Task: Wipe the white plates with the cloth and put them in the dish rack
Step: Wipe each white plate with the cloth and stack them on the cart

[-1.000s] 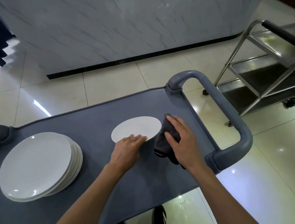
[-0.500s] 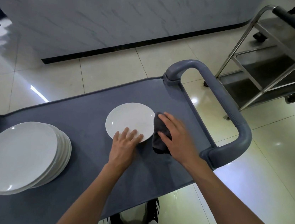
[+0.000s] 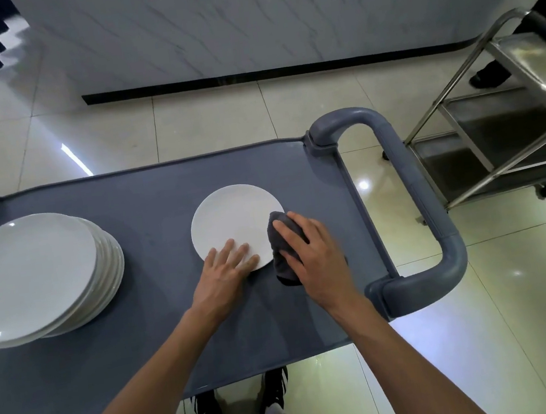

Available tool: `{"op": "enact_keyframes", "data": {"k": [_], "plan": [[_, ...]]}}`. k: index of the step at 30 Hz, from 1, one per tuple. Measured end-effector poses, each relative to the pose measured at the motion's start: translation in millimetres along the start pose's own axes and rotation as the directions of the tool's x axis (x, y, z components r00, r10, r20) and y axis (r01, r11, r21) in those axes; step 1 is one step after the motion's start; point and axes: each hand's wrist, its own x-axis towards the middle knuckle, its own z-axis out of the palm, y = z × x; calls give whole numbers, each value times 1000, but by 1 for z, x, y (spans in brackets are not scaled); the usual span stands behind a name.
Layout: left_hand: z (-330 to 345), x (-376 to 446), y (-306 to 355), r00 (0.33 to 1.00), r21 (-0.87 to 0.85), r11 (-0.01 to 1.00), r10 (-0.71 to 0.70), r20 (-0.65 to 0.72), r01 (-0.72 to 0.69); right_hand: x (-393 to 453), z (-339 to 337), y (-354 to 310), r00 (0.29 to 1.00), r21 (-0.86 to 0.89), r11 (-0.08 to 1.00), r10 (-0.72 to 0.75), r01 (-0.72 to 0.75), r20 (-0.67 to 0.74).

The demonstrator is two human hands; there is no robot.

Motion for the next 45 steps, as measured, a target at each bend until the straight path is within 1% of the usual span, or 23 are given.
{"op": "enact_keyframes", "data": {"k": [3, 8, 13, 17, 20, 23, 30, 35, 39, 41, 45], "plan": [[-1, 1, 2, 999, -4, 1000, -19, 36, 19, 1, 0, 1, 1000, 14, 1000, -11, 11, 6], [-14, -2, 5, 994, -53, 992, -111, 10, 111, 5, -1, -3, 999, 38, 999, -17, 16, 30], [-36, -12, 1, 985, -29, 986, -163, -60, 161, 17, 0, -11, 999, 97, 995, -25, 21, 48], [-57, -27, -9, 967, -45, 975, -221, -128, 216, 31, 1, -28, 997, 144, 987, -76, 72, 21], [-74, -45, -23, 942, -76, 959, -281, -182, 272, 43, 6, -46, 993, 193, 976, -113, 104, 31], [-91, -66, -39, 905, -86, 935, -354, -234, 343, 54, 11, -71, 990, 255, 961, -129, 110, 57], [-120, -114, -95, 809, -157, 865, -501, -306, 477, 78, 29, -137, 972, 301, 935, -222, 188, 81], [-131, -149, -145, 716, -214, 789, -614, -333, 577, 92, 45, -187, 961, 351, 911, -262, 216, 88], [-132, -171, -189, 620, -263, 687, -725, -299, 677, 102, 60, -227, 952, 403, 885, -291, 232, 90], [-133, -176, -210, 576, -286, 631, -775, -260, 721, 107, 68, -244, 952, 420, 876, -295, 238, 77], [-136, -181, -241, 525, -317, 555, -831, -182, 769, 113, 82, -270, 951, 444, 869, -292, 218, 104]]}}
